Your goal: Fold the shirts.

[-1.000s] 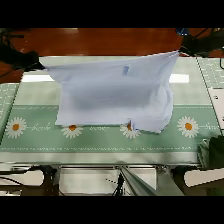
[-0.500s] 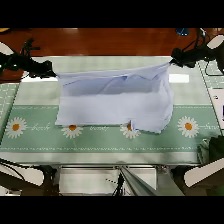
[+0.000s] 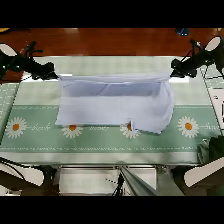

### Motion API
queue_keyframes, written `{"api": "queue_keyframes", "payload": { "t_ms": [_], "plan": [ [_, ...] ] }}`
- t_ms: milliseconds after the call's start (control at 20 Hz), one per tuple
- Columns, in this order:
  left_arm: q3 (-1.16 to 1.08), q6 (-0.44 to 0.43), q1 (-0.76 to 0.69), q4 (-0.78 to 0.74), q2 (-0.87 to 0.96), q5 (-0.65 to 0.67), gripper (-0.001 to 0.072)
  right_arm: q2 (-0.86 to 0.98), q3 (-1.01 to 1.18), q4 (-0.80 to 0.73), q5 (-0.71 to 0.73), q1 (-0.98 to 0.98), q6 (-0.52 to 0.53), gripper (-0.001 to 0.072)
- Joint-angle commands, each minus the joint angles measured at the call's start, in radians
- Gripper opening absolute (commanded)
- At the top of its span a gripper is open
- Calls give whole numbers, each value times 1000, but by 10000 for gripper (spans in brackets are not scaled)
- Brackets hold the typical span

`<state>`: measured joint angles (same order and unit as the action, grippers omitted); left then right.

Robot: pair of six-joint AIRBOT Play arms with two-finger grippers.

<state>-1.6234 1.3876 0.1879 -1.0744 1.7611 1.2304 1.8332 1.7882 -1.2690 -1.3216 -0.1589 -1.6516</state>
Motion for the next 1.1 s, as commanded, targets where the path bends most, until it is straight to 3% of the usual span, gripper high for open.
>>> {"api": "queue_keyframes", "payload": {
  "t_ms": [0,50,100,150,200,350,450,650,800,1050],
  "plan": [
    [0,13,-4,-2,1,13,23,1,0,-16,-41,8,-24,53],
    [0,13,-6,-2,1,21,107,0,1,-7,-42,13,-22,162],
    [0,13,-5,-2,0,34,268,-1,1,14,-53,13,6,255],
    [-6,13,0,-4,0,65,449,-8,1,39,-77,12,58,267],
    [-19,13,10,-15,0,108,510,-23,1,32,-113,8,96,267],
    [-75,14,66,-87,-7,307,517,-90,1,-129,-301,-16,155,268],
    [-63,26,108,-146,-29,411,517,-123,-1,-340,-488,-35,200,415],
    [180,3,168,-145,-140,433,518,-208,-132,-193,-470,-148,210,437],
    [461,-53,203,-128,-241,364,593,-304,-344,17,-302,-212,275,497],
    [700,-163,291,61,-290,270,592,-382,-561,208,-98,-245,343,496]
  ]
}}
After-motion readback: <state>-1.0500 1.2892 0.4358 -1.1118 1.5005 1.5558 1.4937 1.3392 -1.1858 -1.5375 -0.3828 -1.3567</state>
